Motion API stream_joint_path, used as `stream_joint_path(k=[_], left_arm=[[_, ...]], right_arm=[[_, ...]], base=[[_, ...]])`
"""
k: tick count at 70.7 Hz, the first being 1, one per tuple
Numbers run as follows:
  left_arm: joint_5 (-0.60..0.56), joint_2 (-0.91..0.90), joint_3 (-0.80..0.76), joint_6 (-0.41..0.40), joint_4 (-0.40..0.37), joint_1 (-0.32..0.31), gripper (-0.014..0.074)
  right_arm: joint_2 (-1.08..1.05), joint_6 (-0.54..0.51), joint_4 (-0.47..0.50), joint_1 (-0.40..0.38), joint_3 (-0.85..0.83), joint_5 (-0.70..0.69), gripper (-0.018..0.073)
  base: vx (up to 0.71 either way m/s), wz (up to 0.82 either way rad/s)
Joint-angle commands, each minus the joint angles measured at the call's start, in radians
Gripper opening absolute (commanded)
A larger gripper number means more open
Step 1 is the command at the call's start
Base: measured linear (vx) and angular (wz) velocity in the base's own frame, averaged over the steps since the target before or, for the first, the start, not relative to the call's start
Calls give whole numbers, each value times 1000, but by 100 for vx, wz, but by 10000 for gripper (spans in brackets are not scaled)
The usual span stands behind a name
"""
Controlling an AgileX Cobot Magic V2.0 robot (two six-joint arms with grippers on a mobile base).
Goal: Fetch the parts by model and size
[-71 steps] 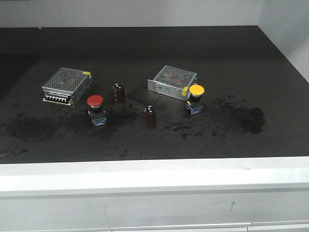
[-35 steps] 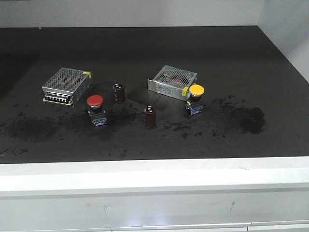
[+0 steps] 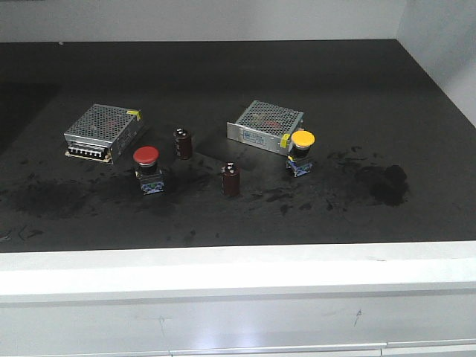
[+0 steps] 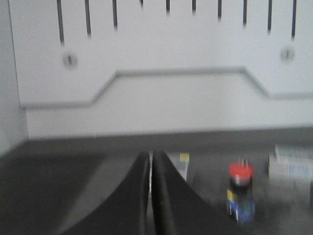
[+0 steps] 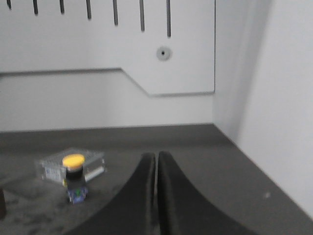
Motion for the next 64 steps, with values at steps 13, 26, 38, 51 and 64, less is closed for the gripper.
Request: stream_joint_path(k=[13,26,38,51,64], left_arm=[[128,334,-321,-7,-19,0,-7],[343,522,-502,-6,-19,-26,-7],[428,634,-566,-6,-19,-34,-7],[431,718,-565,-6,-18,-34,-7],[426,745,-565,-6,-18,-34,-7]], right_arm=[[237,-4,-10,-4,-301,75,-10],[441,-23,-10,-3,-458,246,-10],[601,-100,33,-2,-511,257,-10],[761,-146,121,-2,-526,239,-10],[840,-146,124,-3,-524,235,-10]], base=[[0,0],[0,0],[0,0],[0,0],[0,0]])
